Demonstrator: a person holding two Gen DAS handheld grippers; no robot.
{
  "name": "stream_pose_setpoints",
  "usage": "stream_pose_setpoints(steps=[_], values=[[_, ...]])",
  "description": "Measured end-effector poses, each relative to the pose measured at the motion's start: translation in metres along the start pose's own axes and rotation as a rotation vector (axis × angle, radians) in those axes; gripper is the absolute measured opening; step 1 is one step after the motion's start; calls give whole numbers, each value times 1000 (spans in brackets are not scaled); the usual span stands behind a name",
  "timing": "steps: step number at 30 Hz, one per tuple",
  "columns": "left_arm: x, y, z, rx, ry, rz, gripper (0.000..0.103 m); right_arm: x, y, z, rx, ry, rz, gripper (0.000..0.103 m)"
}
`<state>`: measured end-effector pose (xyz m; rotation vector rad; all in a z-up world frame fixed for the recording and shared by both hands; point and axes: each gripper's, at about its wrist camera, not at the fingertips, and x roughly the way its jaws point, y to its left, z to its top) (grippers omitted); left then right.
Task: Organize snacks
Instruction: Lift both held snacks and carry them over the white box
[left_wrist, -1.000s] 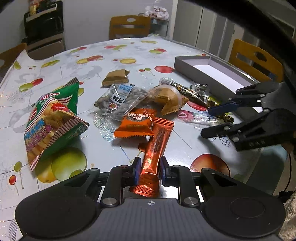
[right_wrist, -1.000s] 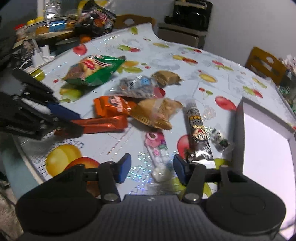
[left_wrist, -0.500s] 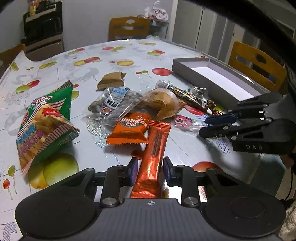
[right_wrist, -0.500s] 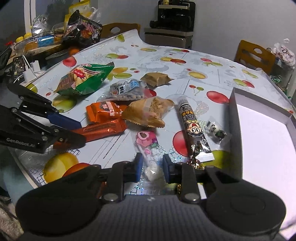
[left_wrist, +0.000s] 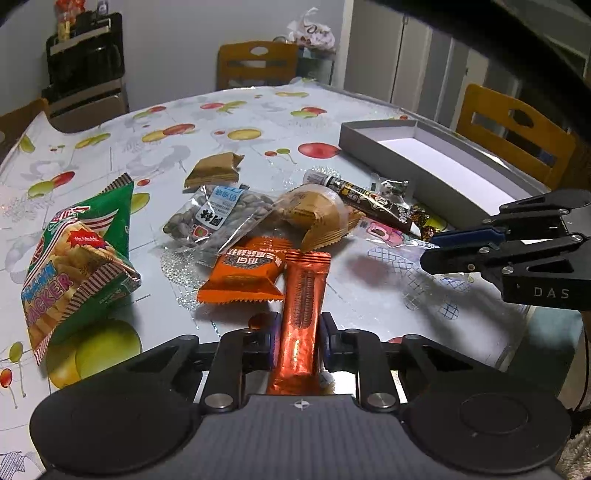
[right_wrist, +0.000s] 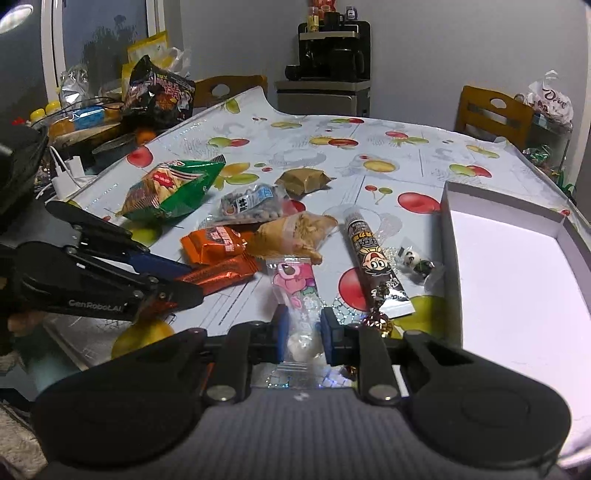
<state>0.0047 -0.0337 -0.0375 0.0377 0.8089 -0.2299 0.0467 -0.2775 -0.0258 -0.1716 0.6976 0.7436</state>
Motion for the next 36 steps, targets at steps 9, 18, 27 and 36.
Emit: stream_pose_setpoints(steps=[9,18,27,36], values=[[-30,-16,12,72,-88,1,23,-22,-2,5,16,-61,16,18],[-40,-35,53,148,-180,22,23,-64,-28,17,76,-172,-23,18],[2,-78,104,202,-195,-54,23,-93,-82,1,204,-219,-189,18],[60,-141,125,198,-165,-142,23,-105,-139,-39,323,-195,-385,18]])
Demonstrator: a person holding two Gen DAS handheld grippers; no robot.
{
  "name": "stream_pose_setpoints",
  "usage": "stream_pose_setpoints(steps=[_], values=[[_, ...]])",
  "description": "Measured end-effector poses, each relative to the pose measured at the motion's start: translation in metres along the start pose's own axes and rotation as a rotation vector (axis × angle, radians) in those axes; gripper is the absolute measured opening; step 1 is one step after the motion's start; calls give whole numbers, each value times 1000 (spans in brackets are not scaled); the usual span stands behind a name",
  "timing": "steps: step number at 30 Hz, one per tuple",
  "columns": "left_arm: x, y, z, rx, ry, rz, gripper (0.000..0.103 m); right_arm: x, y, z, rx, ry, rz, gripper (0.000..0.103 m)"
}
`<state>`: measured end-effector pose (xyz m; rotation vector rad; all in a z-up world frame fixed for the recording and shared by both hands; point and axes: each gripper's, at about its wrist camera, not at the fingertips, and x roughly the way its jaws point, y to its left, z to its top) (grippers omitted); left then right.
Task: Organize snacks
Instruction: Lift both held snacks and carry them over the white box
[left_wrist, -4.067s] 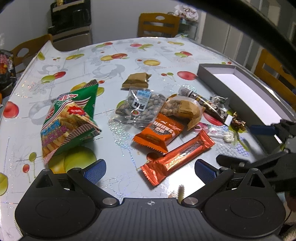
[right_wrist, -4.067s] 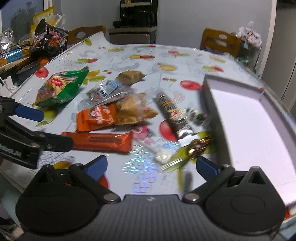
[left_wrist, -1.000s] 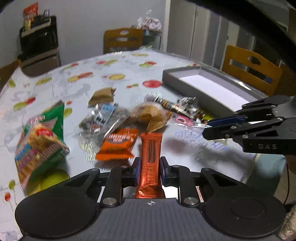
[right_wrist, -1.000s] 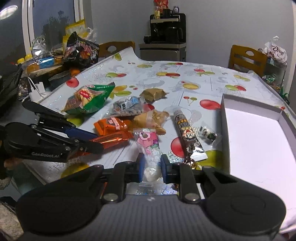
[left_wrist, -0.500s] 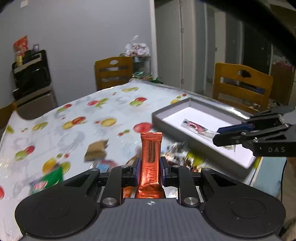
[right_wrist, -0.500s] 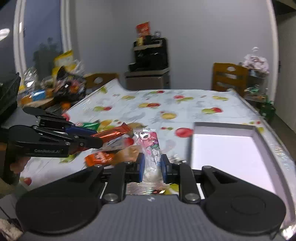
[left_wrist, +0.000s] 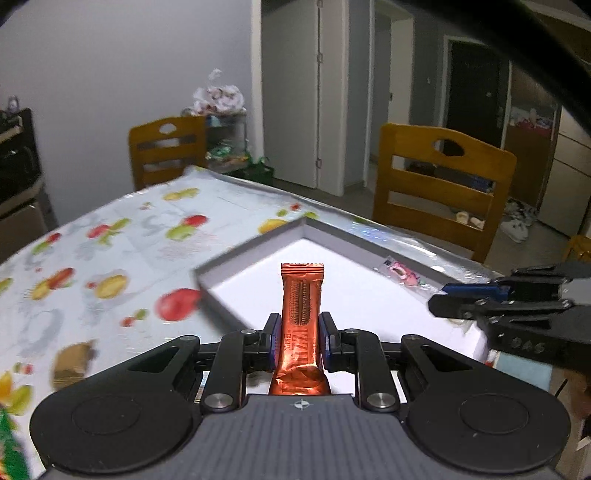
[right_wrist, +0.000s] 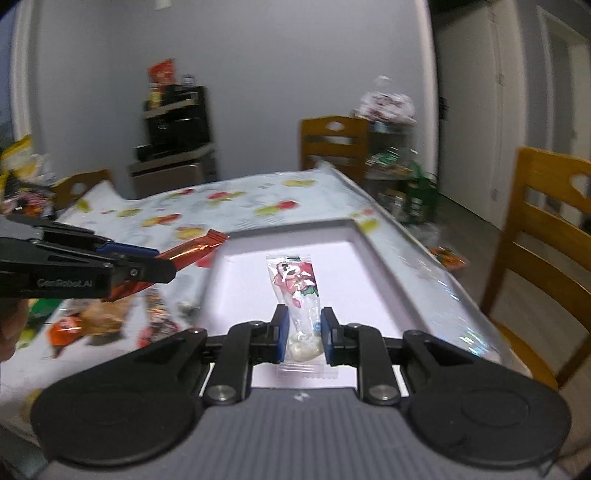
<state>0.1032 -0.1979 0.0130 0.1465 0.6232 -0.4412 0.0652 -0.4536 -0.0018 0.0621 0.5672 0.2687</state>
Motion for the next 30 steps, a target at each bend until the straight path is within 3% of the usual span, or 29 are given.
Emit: stream_pose_setpoints(steps=[6,12,30], values=[[36,-33,-7,-7,52,-49,23,11,-23,-19,11,36,-105,18],[55,-54,-18,3,88,-86,23,24,-33,-28,21,84,-136,18],[51,-69,-26,46,103,-132,25,37,-26,-28,10,118,-169,18]])
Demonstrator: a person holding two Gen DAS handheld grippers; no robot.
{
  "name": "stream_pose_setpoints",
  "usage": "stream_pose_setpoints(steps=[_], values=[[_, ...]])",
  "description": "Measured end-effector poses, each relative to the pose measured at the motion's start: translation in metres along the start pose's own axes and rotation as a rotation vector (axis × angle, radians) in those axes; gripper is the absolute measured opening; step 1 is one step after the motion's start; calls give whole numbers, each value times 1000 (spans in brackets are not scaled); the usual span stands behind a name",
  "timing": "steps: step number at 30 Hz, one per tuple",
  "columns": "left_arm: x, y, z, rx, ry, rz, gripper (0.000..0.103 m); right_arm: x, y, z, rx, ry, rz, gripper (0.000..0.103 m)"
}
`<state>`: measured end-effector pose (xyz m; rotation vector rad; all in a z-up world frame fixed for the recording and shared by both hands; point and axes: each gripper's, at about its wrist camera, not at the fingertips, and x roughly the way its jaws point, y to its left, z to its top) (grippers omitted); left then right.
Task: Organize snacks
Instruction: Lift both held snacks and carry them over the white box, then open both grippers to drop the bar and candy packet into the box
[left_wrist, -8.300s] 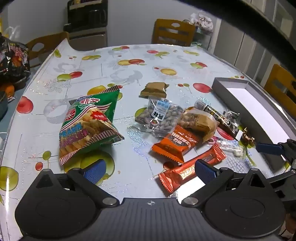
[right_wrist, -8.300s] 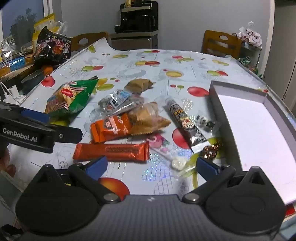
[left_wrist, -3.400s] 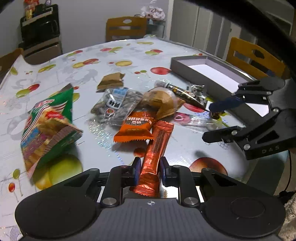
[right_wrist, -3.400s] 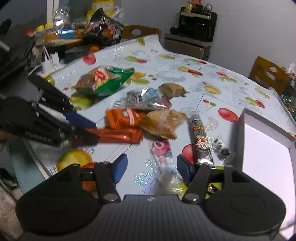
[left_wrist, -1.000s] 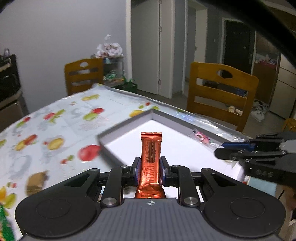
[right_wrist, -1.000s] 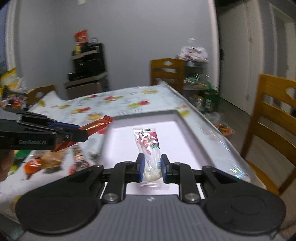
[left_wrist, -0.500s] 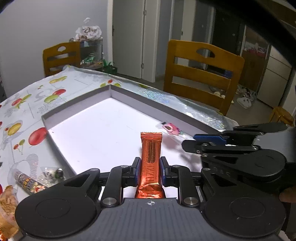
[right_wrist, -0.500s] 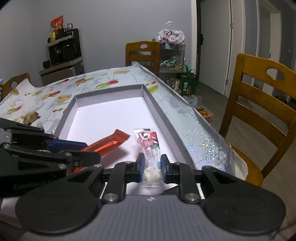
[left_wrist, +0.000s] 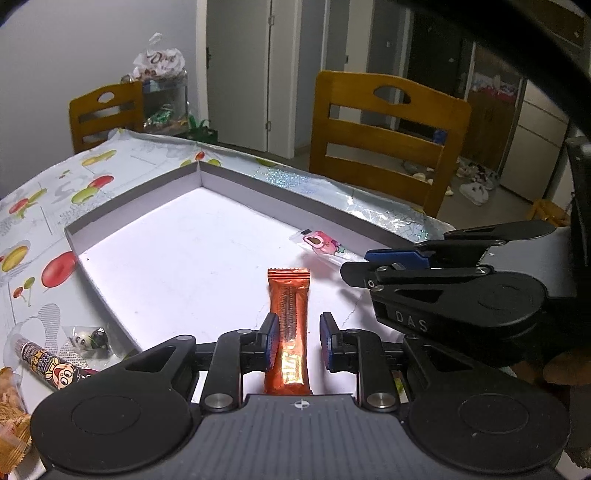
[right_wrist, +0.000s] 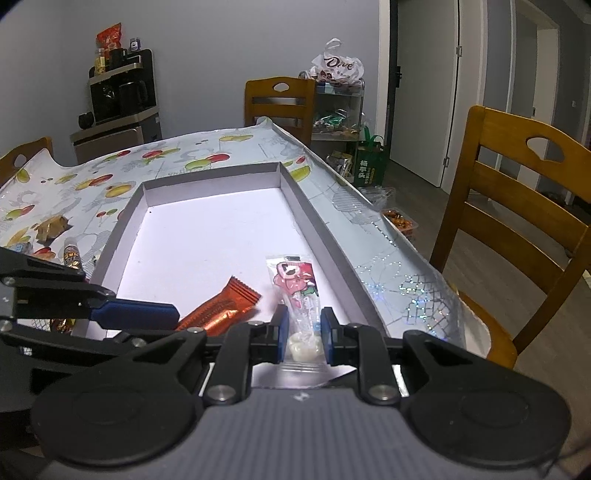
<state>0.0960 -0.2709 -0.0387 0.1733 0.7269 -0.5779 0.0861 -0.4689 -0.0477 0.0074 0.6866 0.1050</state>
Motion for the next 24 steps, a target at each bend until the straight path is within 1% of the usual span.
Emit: stream_pose_setpoints(steps=[1,4,6,9,10,11,12,13,14,19,24], values=[[-2,1,-1,-1,-2,0,26,0,0,1,2,1,-2,18],[-8,3,-2,-12,-11,-5,31,0,1,1,9,1,-4,18],[-12,5,-2,-18,-20,-3,39,1,2,2,12,2,-6,19],[-20,9,-3,-30,-34,4,46,0,4,3,12,6,-10,21],[-22,10,-3,-35,-38,4,48,0,5,3,16,8,-8,25],[-25,12,-4,-38,-44,3,49,-1,4,4,21,8,-5,31],[-28,13,-4,-42,-50,3,50,-2,4,4,27,5,-3,36],[-30,14,-4,-45,-53,3,50,-3,4,5,32,-3,-4,45],[-31,16,-4,-47,-55,2,50,-5,4,5,33,-13,-10,49],[-40,21,-7,-56,-66,6,52,-11,8,8,35,-27,-14,50],[-48,26,-10,-57,-81,11,57,-19,17,11,17,-46,-12,57]])
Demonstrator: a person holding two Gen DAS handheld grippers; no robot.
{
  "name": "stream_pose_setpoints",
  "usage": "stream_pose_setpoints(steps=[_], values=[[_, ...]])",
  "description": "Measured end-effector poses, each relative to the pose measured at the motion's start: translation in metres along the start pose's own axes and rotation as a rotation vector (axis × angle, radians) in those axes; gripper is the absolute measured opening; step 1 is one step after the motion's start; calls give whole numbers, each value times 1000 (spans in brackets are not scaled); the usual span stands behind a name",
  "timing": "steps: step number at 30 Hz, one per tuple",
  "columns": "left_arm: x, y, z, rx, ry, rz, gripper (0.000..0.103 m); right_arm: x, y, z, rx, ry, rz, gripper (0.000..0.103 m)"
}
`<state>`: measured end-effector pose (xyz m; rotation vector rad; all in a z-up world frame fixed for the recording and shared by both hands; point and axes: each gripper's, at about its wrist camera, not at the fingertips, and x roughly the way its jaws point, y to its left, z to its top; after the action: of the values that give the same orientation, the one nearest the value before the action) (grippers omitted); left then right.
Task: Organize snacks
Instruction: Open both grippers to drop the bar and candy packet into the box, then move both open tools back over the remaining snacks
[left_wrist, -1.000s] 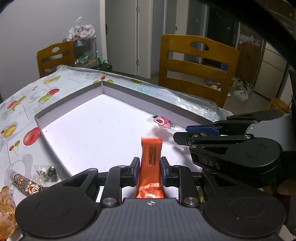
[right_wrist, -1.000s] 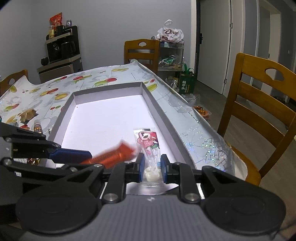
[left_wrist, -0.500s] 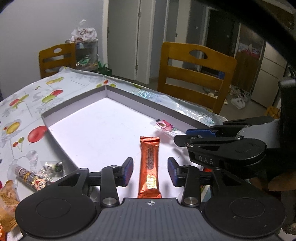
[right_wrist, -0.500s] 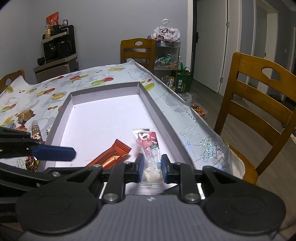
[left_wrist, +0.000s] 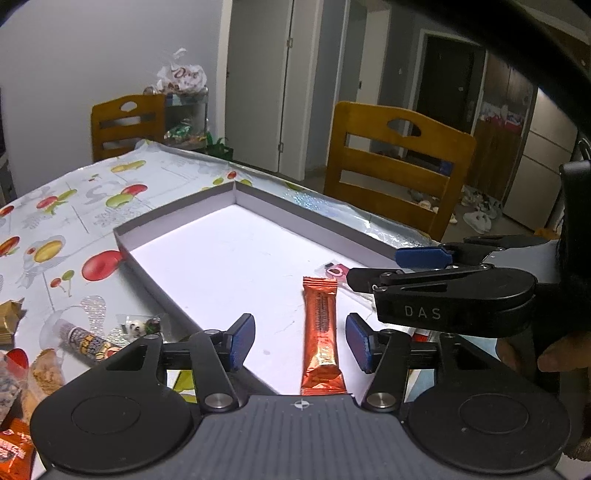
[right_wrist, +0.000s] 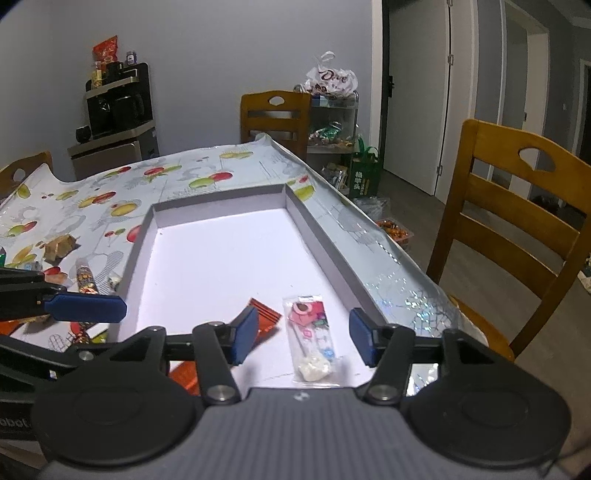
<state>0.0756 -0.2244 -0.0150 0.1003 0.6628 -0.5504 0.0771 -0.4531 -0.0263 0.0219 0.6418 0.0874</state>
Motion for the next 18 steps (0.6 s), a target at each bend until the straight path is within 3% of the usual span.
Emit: stream_pose_setpoints(steps=[11,18], values=[[-24,19,-8,-24,-36,27,62,-14,30,8,-33,-38,38,67],[-40,35,-17,-49,-55,47,64,-19,52,12,-58,-54,58,68]])
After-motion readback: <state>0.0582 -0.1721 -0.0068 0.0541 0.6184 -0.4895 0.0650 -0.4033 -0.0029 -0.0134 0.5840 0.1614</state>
